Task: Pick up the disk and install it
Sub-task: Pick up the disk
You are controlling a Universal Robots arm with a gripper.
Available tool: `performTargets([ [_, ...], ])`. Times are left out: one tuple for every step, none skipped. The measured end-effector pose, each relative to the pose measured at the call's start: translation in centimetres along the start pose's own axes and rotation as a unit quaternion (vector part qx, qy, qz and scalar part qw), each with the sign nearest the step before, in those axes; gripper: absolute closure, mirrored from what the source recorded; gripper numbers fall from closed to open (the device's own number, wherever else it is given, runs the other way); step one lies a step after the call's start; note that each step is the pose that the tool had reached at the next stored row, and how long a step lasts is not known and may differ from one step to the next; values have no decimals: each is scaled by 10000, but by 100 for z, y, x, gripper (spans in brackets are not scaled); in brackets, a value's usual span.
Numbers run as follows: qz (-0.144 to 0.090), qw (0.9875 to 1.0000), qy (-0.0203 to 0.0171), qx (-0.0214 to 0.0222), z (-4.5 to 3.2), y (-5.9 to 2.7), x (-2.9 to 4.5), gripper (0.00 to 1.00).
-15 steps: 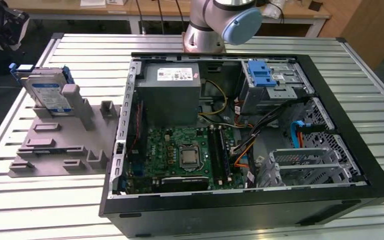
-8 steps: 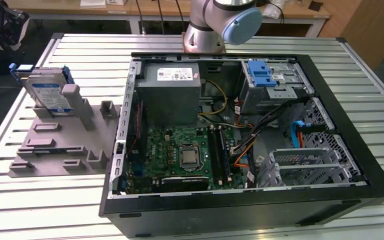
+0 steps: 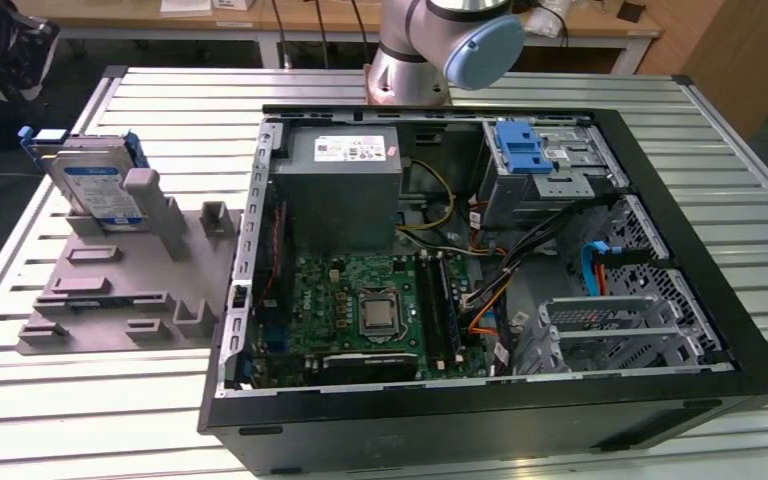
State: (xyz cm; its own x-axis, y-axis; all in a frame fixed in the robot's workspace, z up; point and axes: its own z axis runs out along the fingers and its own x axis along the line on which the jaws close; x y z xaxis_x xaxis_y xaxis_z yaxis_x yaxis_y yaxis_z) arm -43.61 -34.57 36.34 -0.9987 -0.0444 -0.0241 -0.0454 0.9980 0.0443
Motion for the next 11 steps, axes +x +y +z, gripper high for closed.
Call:
performTargets([
  [-80,10000,5,-2,-1,0,1,89],
  [-148,9999,7,-3,0,0,2,89],
  [-218,9998,10,-5,0,0,4,89],
  [-291,9996,13,-7,1,0,5,89],
  [-364,9993,16,-9,1,0,6,89],
  [-441,9990,20,-11,1,0,7,89],
  [-518,9987,24,-13,1,0,8,89],
  [-592,9982,27,-14,1,0,8,89],
  [-673,9977,30,-16,2,0,8,89],
  [-751,9972,34,-18,2,0,9,89],
  [-814,9967,37,-20,2,0,10,89],
])
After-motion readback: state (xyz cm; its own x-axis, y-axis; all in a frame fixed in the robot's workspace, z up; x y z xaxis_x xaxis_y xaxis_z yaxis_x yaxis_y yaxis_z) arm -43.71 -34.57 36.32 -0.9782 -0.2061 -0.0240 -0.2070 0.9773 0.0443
